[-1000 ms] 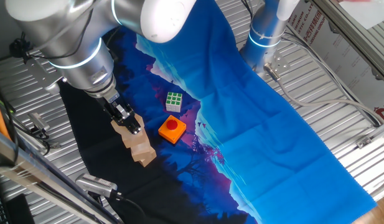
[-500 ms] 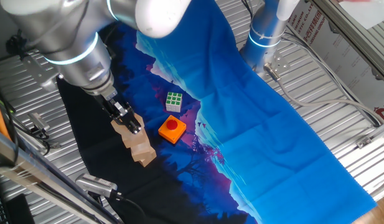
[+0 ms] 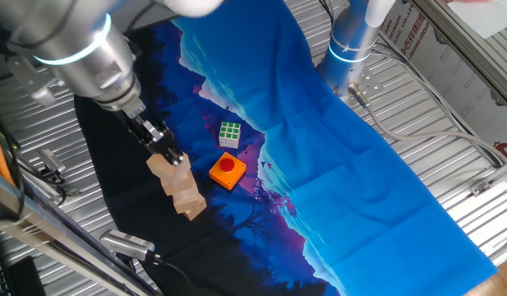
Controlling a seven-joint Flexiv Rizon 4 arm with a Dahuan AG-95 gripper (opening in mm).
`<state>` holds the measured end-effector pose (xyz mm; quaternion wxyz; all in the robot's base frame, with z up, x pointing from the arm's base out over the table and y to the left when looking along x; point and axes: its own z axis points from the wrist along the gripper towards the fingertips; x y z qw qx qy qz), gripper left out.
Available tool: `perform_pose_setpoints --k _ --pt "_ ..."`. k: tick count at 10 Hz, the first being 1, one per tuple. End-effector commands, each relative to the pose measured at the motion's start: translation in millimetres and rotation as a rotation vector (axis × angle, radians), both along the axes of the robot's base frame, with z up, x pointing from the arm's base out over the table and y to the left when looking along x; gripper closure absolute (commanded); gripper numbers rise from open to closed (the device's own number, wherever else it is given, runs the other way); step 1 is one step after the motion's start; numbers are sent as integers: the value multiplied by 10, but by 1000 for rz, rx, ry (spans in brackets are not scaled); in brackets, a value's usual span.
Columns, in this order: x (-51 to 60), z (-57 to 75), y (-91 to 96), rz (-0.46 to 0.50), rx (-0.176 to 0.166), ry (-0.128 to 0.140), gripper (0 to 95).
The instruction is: Stack the blocks in a vertical line of five
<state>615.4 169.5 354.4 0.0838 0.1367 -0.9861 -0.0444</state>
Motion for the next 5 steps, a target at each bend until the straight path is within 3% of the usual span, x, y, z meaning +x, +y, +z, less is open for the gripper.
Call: perform_pose_setpoints --k 1,3,5 --pt "-131 48 -267 72 2 -1 950" --pt "-310 5 -515 92 6 5 950" --pt "-350 -19 -545 107 -16 14 950"
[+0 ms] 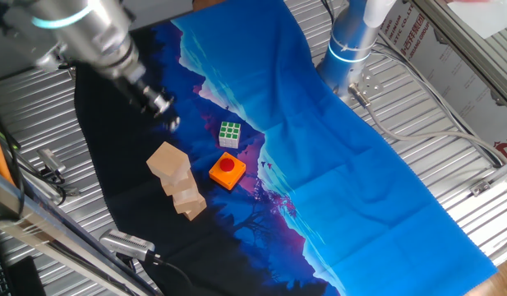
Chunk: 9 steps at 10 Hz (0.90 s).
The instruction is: Stack the blocks in a vertical line of five
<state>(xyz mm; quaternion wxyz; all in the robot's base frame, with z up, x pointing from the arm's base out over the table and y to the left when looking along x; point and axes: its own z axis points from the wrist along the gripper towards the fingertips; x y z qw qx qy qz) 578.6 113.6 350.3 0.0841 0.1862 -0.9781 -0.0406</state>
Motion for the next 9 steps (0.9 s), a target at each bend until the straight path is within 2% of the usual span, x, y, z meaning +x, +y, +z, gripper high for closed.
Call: perform_pose_setpoints --k 1,4,5,6,7,9 --pt "16 34 17 27 -41 21 950" --pt "1 85 31 55 -34 43 950" --pt "-15 119 29 68 -26 80 950" --pt "-21 126 25 78 -24 88 950" --pt "-90 111 -41 126 -8 104 950" --pt "-322 -15 -184 175 58 103 950"
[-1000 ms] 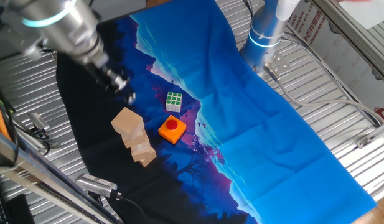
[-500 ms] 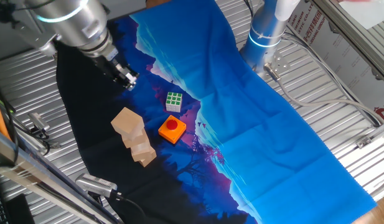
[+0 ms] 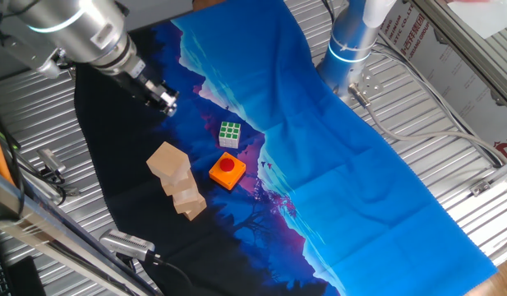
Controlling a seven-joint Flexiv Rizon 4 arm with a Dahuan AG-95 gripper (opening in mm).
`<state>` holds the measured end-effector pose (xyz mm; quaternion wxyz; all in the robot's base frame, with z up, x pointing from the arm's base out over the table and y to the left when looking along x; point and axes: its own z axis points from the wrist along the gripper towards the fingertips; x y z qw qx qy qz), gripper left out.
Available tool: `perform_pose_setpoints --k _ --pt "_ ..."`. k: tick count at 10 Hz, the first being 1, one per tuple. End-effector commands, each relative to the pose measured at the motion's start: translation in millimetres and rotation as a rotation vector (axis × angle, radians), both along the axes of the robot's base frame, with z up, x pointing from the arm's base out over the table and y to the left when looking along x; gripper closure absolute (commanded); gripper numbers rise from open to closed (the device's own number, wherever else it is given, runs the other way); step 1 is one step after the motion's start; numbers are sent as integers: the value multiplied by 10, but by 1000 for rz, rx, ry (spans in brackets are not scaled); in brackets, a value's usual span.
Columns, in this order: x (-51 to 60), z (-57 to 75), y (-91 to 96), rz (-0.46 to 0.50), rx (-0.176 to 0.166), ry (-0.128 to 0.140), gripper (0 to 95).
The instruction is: Stack the blocks in a vertical line of five
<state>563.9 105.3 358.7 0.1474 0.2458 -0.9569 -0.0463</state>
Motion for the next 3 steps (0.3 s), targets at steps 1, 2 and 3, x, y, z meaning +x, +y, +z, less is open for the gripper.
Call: perform_pose_setpoints --k 1,2,3 --pt "-247 -119 -138 54 73 -16 950" --pt "-284 -109 -159 67 79 -6 950" --pt "-296 -84 -160 71 81 9 950"
